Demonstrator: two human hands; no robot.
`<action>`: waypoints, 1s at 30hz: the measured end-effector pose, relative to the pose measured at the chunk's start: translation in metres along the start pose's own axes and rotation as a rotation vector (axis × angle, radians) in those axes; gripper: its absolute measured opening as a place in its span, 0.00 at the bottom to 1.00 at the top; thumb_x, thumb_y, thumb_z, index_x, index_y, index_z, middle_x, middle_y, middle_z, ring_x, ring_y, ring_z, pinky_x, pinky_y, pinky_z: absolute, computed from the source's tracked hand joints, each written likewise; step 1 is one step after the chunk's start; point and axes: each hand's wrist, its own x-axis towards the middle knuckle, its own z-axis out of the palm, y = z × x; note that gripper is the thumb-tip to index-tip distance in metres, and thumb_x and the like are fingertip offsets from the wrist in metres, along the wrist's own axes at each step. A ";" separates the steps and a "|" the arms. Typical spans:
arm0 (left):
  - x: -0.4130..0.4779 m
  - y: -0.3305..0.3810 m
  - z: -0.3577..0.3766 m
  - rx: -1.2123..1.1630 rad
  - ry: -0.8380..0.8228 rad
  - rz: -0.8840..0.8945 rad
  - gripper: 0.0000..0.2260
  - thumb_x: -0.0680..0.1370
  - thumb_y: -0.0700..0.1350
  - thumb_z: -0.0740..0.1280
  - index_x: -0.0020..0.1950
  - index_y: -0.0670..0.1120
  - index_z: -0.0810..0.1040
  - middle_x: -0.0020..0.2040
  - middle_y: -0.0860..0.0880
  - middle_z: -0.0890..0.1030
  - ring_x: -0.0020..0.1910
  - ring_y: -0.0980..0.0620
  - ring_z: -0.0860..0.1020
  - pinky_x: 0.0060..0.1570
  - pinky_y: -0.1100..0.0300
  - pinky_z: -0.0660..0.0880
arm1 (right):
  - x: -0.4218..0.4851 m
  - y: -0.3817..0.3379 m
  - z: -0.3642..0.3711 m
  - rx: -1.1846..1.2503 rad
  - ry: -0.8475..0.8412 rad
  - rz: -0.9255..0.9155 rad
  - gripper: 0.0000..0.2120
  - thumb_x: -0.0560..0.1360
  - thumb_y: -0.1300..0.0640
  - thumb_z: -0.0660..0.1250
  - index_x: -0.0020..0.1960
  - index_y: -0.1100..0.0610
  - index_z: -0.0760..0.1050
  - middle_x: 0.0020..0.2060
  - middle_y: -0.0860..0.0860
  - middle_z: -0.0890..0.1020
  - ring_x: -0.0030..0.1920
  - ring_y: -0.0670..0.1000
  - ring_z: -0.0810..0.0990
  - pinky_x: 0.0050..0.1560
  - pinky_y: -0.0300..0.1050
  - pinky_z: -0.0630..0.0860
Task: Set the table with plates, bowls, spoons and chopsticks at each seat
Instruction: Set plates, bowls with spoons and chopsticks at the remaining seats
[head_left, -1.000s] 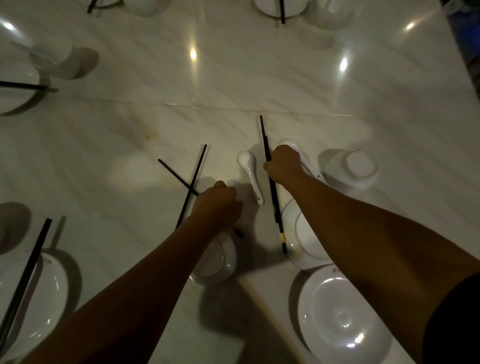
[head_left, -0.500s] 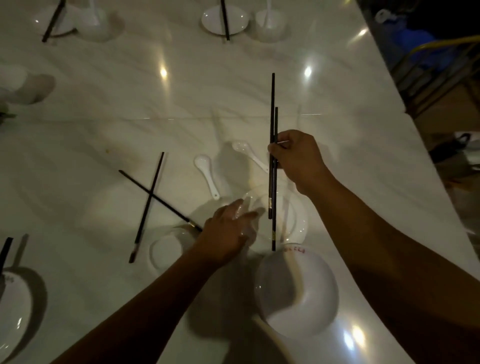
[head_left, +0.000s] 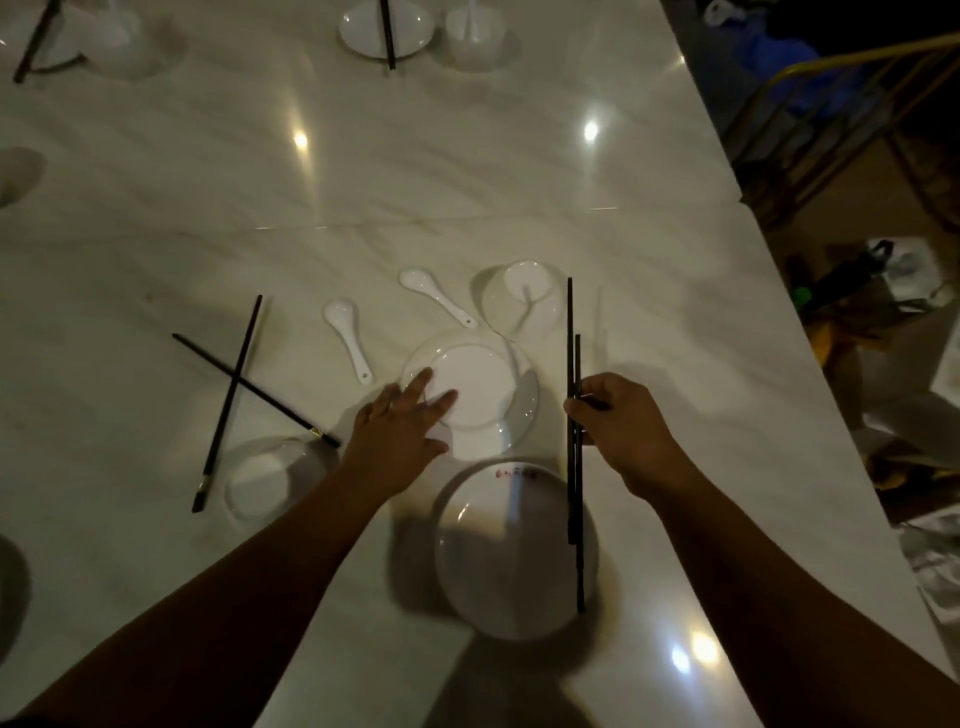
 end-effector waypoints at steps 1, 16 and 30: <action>0.002 0.001 -0.001 -0.015 -0.004 -0.018 0.30 0.77 0.58 0.63 0.75 0.63 0.52 0.78 0.56 0.45 0.76 0.41 0.51 0.73 0.44 0.53 | -0.003 0.003 -0.001 -0.002 -0.012 0.011 0.02 0.75 0.61 0.68 0.46 0.55 0.76 0.42 0.54 0.82 0.44 0.56 0.82 0.49 0.53 0.82; -0.072 0.087 0.000 -0.677 0.094 -0.009 0.09 0.79 0.45 0.61 0.51 0.48 0.81 0.46 0.49 0.81 0.45 0.52 0.79 0.48 0.60 0.73 | -0.055 0.027 0.015 0.215 -0.197 0.159 0.05 0.75 0.63 0.68 0.51 0.61 0.76 0.47 0.60 0.82 0.44 0.56 0.83 0.44 0.47 0.81; -0.170 0.113 0.020 -1.235 -0.212 -0.343 0.05 0.77 0.42 0.65 0.47 0.42 0.79 0.42 0.44 0.82 0.38 0.50 0.81 0.35 0.59 0.78 | -0.092 0.039 0.034 0.298 -0.319 0.139 0.04 0.75 0.65 0.68 0.43 0.60 0.74 0.42 0.57 0.80 0.38 0.54 0.81 0.37 0.45 0.80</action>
